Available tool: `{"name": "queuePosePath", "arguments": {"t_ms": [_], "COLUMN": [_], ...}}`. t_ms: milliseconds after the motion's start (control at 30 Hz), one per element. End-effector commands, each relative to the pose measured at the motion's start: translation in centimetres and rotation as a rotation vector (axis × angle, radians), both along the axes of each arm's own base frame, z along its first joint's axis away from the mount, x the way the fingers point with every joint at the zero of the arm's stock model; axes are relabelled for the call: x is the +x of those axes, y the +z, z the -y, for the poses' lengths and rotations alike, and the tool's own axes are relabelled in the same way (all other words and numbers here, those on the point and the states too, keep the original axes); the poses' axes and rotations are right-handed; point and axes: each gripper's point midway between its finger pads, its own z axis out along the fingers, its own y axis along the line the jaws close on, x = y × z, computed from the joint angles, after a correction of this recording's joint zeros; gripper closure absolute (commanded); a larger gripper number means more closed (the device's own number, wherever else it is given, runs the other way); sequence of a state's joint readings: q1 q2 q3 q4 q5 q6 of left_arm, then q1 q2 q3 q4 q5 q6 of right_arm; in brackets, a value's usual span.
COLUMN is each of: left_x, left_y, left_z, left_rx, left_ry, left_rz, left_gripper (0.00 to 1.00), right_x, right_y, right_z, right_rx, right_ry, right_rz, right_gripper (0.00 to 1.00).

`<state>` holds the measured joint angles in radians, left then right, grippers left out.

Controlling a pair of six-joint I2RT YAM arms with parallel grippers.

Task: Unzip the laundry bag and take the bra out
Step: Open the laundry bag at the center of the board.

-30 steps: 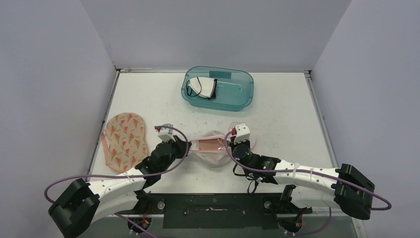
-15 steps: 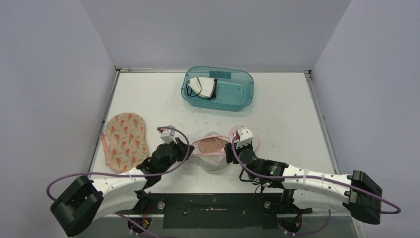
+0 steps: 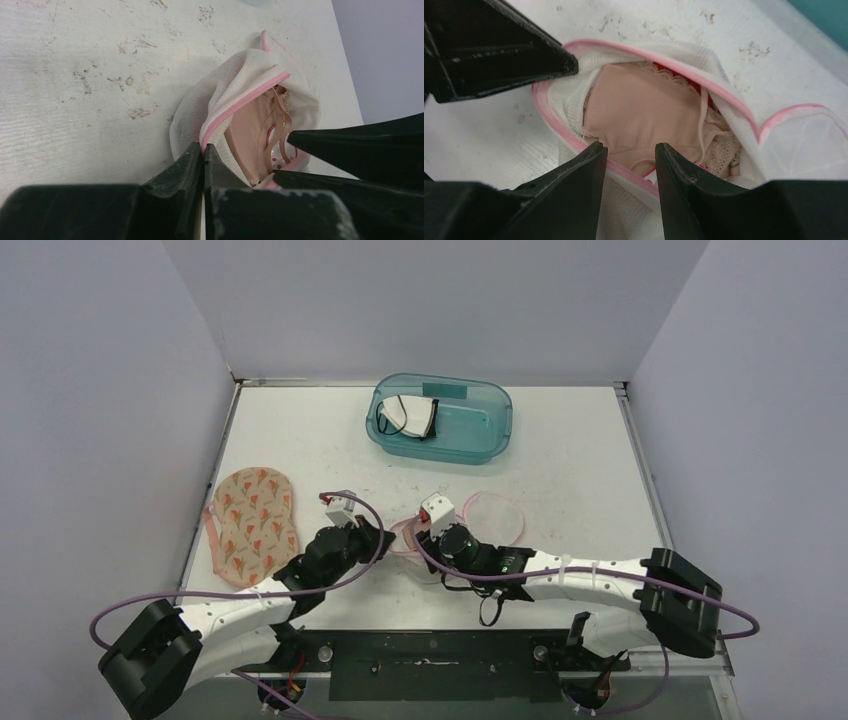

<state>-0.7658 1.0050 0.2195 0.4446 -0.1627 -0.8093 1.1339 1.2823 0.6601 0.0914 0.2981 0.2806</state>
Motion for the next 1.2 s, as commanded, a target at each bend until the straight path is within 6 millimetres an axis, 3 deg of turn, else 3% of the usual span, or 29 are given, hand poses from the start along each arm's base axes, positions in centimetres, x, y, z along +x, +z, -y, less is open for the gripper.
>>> {"name": "queuePosePath", "arguments": {"t_ms": [0,200,400,500,567,633,733,833,933,1167], "left_x": [0.1,0.1,0.2,0.1,0.0,-0.1,-0.3,-0.4,-0.5,-0.8], "left_y": [0.9,0.4,0.0,-0.4,-0.8,-1.2,-1.6,-1.8,-2.1,-2.3], "left_z": [0.1,-0.3,-0.2,-0.1,0.0,-0.1,-0.2,-0.3,-0.4,-0.4], "left_rx": [-0.023,-0.014,-0.002,0.005,0.013,0.025,0.032,0.033,0.034,0.026], "left_ry": [-0.002,0.010,0.006,-0.002,-0.011,-0.019,-0.025,-0.026,-0.028,-0.040], "left_rz": [0.029,0.022,0.018,0.016,0.014,0.012,0.015,0.019,0.019,0.022], "left_gripper": [1.00,1.00,1.00,1.00,1.00,1.00,1.00,1.00,1.00,1.00], "right_x": [-0.7,-3.3,-4.9,-4.4,-3.5,-2.5,-1.6,-0.8,-0.1,0.9], "right_y": [-0.9,-2.6,-4.1,-4.5,-3.0,-0.8,2.3,3.9,3.8,1.7], "right_z": [-2.1,-1.9,-1.3,-0.8,-0.6,-0.4,-0.9,-1.6,-2.6,-4.5], "right_rx": [-0.011,-0.066,-0.119,-0.145,-0.093,-0.024,0.075,0.097,0.064,0.009], "right_ry": [0.090,0.179,0.219,0.179,0.102,0.034,-0.011,-0.036,-0.040,-0.053], "right_rz": [-0.020,-0.048,-0.084,-0.085,-0.059,-0.014,0.030,0.057,0.062,0.051], "right_gripper": [0.59,0.67,0.67,0.61,0.45,0.35,0.32,0.32,0.32,0.34]}}
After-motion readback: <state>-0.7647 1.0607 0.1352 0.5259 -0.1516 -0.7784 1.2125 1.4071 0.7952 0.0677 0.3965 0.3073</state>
